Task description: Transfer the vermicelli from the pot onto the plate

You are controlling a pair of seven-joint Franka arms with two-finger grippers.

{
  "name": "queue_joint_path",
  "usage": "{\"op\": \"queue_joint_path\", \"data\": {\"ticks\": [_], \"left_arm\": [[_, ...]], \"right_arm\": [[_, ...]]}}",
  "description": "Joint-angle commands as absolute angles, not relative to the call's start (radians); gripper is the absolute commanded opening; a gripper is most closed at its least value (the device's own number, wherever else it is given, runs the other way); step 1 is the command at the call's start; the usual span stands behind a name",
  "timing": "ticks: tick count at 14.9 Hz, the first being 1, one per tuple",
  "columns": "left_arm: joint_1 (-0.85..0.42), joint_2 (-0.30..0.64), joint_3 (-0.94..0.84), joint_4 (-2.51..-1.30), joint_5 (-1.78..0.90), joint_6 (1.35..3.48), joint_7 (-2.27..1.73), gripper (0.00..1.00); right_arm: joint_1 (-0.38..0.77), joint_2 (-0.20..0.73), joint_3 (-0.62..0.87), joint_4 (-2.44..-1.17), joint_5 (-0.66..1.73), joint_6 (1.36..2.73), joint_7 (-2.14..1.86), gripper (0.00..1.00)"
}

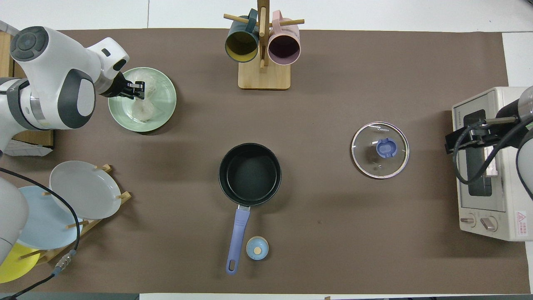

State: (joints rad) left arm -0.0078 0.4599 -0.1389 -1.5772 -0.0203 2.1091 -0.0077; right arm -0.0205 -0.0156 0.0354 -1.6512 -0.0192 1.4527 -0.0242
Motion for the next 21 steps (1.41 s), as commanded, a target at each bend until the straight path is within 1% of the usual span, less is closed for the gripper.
{"op": "queue_joint_path", "data": {"ticks": [1, 6, 10, 12, 14, 16, 21], "left_arm": [[-0.003, 0.335, -0.137, -1.594, -0.003, 1.972, -0.024, 1.0], [-0.003, 0.149, -0.129, -1.6, -0.002, 1.777, -0.05, 1.0], [-0.005, 0.039, -0.13, -1.605, -0.002, 1.623, -0.054, 1.0], [-0.008, -0.006, -0.13, -1.629, -0.002, 1.563, -0.054, 1.0], [-0.017, -0.055, -0.13, -1.689, -0.002, 1.552, -0.084, 1.0], [-0.014, -0.063, -0.132, -1.704, -0.002, 1.558, -0.115, 1.0], [-0.02, -0.058, -0.13, -1.661, -0.003, 1.519, -0.11, 1.0]], "right_arm": [[-0.021, -0.041, 0.028, -1.669, -0.009, 1.445, -0.021, 1.0], [-0.028, -0.071, 0.023, -1.694, -0.006, 1.459, -0.021, 1.0], [-0.028, -0.074, 0.021, -1.69, -0.017, 1.532, -0.029, 1.0], [-0.031, -0.071, 0.021, -1.692, -0.018, 1.539, -0.034, 1.0], [-0.047, -0.069, 0.021, -1.69, -0.018, 1.537, -0.034, 1.0], [-0.061, -0.064, 0.023, -1.686, -0.02, 1.554, -0.034, 1.0], [-0.074, -0.074, 0.025, -1.69, -0.006, 1.549, -0.026, 1.0]]}}
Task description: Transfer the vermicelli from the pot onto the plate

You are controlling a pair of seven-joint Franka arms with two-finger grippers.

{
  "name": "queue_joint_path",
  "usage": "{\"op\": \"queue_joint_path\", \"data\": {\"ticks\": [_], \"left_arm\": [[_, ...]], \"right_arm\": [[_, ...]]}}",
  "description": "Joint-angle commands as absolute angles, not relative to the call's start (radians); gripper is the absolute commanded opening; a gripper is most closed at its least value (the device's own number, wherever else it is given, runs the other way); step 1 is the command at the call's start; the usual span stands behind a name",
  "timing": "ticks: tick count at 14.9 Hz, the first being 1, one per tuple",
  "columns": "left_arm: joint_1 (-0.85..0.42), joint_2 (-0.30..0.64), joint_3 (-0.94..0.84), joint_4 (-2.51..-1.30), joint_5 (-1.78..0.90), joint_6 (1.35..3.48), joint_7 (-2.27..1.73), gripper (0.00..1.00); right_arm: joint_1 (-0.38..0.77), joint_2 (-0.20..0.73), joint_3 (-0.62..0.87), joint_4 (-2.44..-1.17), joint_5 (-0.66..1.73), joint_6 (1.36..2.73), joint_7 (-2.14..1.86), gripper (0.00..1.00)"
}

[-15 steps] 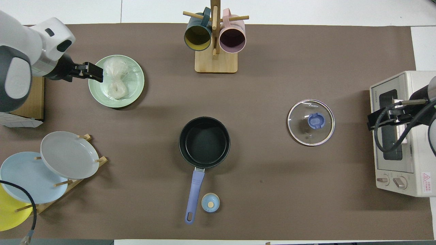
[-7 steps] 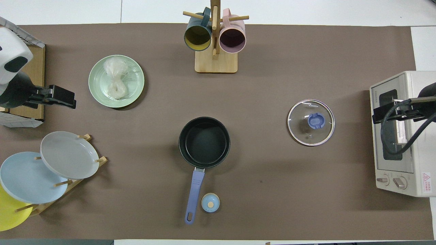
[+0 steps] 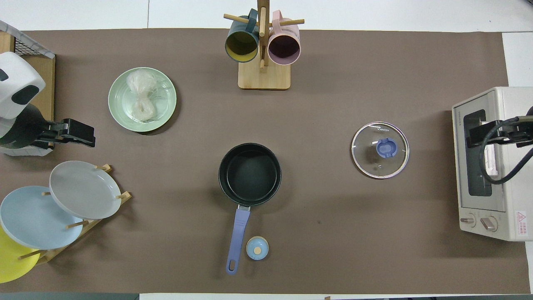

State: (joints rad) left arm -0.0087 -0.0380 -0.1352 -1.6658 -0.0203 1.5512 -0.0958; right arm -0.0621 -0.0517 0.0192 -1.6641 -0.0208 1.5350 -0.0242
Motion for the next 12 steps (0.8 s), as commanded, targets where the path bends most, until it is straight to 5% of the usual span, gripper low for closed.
{"op": "queue_joint_path", "data": {"ticks": [1, 12], "left_arm": [[-0.021, -0.058, -0.13, -1.657, -0.003, 1.506, -0.11, 1.0], [-0.012, -0.058, -0.133, -1.655, -0.015, 1.506, -0.104, 1.0]], "right_arm": [[-0.074, -0.074, 0.025, -1.69, -0.006, 1.549, -0.026, 1.0], [-0.072, -0.074, 0.025, -1.69, -0.006, 1.549, -0.025, 1.0]]}}
